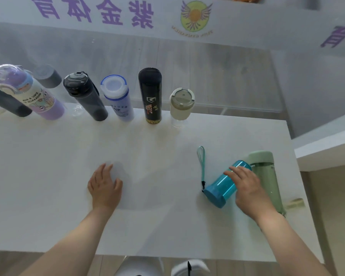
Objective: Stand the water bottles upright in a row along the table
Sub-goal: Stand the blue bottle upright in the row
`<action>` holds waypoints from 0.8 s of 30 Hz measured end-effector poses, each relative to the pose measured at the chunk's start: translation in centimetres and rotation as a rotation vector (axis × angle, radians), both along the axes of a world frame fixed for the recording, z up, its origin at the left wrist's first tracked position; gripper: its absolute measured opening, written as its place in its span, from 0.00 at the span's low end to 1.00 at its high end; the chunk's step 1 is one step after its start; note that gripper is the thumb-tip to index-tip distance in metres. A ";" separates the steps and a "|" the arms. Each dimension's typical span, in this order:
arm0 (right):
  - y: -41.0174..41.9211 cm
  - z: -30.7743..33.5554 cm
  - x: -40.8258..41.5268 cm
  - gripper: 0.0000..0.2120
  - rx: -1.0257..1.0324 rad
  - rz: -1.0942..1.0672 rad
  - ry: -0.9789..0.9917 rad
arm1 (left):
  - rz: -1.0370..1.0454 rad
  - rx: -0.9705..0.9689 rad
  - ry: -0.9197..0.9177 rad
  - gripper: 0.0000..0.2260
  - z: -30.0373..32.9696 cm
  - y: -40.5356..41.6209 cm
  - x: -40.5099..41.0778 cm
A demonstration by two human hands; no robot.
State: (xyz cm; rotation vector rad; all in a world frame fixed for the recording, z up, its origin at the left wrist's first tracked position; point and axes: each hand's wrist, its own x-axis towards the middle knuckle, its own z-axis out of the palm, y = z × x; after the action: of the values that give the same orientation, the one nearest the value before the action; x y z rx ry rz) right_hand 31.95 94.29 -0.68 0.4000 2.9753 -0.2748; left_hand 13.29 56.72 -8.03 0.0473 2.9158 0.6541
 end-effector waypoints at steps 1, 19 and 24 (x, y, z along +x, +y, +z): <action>0.1 -0.2 0.2 0.42 0.031 0.033 -0.016 | -0.025 0.006 0.014 0.32 0.0 1.2 0.7; 1.3 -3.9 1.6 0.39 0.168 0.242 0.050 | -0.241 -0.134 0.010 0.30 -1.6 11.7 7.5; 1.5 -4.0 1.5 0.37 0.080 0.205 0.128 | -0.233 -0.149 0.023 0.30 -1.6 12.1 7.6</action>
State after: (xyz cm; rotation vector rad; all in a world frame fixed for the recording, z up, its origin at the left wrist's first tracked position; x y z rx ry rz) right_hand 33.43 95.80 -4.68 0.0863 3.1274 -0.1660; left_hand 20.89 68.80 -9.62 0.3728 2.9081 0.4000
